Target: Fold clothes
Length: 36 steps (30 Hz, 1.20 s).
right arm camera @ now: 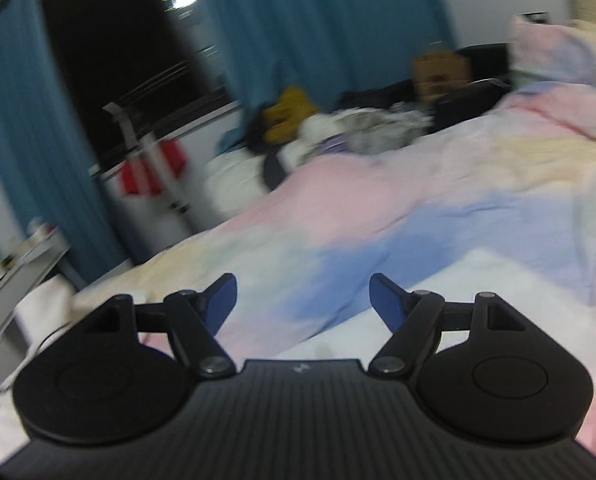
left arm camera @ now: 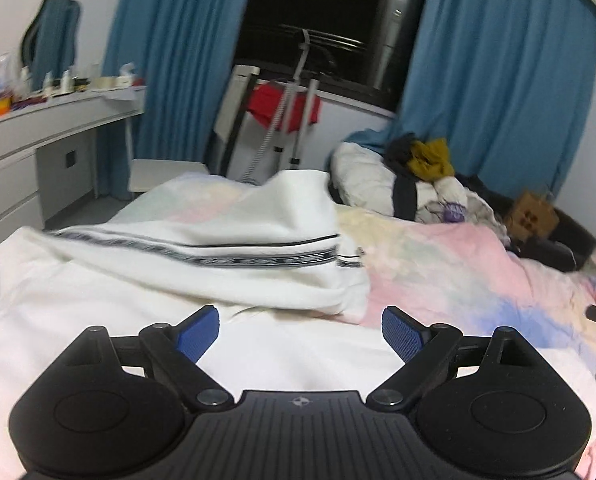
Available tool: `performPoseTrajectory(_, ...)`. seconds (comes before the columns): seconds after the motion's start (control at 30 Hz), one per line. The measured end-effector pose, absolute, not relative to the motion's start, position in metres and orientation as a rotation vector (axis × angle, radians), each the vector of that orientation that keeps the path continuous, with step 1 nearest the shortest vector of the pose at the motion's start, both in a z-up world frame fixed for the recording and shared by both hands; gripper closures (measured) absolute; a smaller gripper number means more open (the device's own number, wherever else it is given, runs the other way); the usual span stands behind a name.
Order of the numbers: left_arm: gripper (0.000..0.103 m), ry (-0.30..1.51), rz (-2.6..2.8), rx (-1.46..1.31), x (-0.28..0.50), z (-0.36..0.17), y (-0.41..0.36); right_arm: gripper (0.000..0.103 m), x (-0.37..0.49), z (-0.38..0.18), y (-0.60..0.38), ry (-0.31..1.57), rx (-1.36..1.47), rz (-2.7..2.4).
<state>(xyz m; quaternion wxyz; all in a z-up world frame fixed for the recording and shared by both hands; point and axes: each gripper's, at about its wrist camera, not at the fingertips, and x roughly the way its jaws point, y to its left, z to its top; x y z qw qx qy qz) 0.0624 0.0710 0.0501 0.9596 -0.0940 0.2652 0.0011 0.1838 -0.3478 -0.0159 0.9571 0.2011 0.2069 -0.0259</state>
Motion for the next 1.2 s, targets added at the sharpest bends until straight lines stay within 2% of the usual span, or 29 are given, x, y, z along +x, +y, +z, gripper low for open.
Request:
performPoseTrajectory(0.33,0.013,0.616,-0.011,-0.207,0.133,-0.004,0.055,0.028,0.201,-0.041,-0.273,0.462,0.283,0.220)
performPoseTrajectory(0.6,0.013,0.548,0.070,-0.366,0.156,-0.019,0.104,0.027,0.235,-0.082,-0.229,0.585,0.434,0.329)
performPoseTrajectory(0.77,0.013,0.562,0.101,-0.444,0.162,-0.035,0.131,0.037,0.280,-0.107,-0.186,0.627,0.486,0.349)
performPoseTrajectory(0.93,0.013,0.556,0.059,-0.430,0.163,-0.042,0.142,0.038,0.326,-0.118,-0.136,0.641,0.490,0.383)
performPoseTrajectory(1.0,0.013,0.554,0.042,-0.424,0.164,-0.045,0.147,0.048,0.341,-0.125,-0.118,0.645,0.475,0.385)
performPoseTrajectory(1.07,0.013,0.533,0.032,-0.430,0.164,-0.044,0.154,0.082,0.351,-0.132,-0.112,0.653,0.492,0.356)
performPoseTrajectory(1.13,0.013,0.513,0.044,-0.446,0.166,-0.044,0.162,0.093,0.356,-0.139,-0.115,0.652,0.548,0.332)
performPoseTrajectory(1.2,0.013,0.511,0.068,-0.469,0.171,-0.048,0.168,0.096,0.353,-0.133,-0.125,0.624,0.563,0.321)
